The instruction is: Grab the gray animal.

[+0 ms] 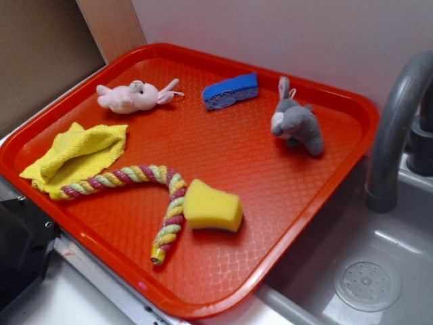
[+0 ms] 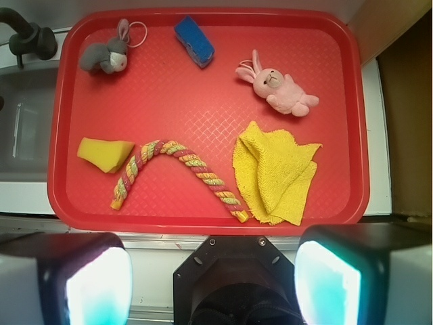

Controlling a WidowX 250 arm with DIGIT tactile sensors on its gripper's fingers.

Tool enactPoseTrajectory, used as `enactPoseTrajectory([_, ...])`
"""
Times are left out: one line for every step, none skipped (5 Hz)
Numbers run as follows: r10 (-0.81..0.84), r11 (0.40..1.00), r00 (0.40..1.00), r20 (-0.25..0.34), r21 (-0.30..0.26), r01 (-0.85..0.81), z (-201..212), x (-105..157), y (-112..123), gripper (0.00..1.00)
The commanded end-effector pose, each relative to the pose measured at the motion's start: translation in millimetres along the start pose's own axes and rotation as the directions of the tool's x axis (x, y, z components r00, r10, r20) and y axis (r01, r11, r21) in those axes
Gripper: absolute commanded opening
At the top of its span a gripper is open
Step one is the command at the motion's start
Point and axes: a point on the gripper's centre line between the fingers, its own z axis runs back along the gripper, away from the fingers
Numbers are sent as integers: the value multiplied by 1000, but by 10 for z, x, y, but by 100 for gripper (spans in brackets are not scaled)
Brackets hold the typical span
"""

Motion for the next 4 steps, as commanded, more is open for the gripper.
enactPoseTrajectory([0, 1000, 1000, 0, 0, 0, 0, 0, 0, 100])
enactPoseTrajectory([102, 995, 994, 31, 5, -102, -238, 73, -171, 100])
enactPoseTrajectory([202, 979, 978, 43, -25, -201, -474, 186, -413, 100])
enactPoseTrajectory([327, 945, 944, 52, -52, -324, -756, 372, -669, 100])
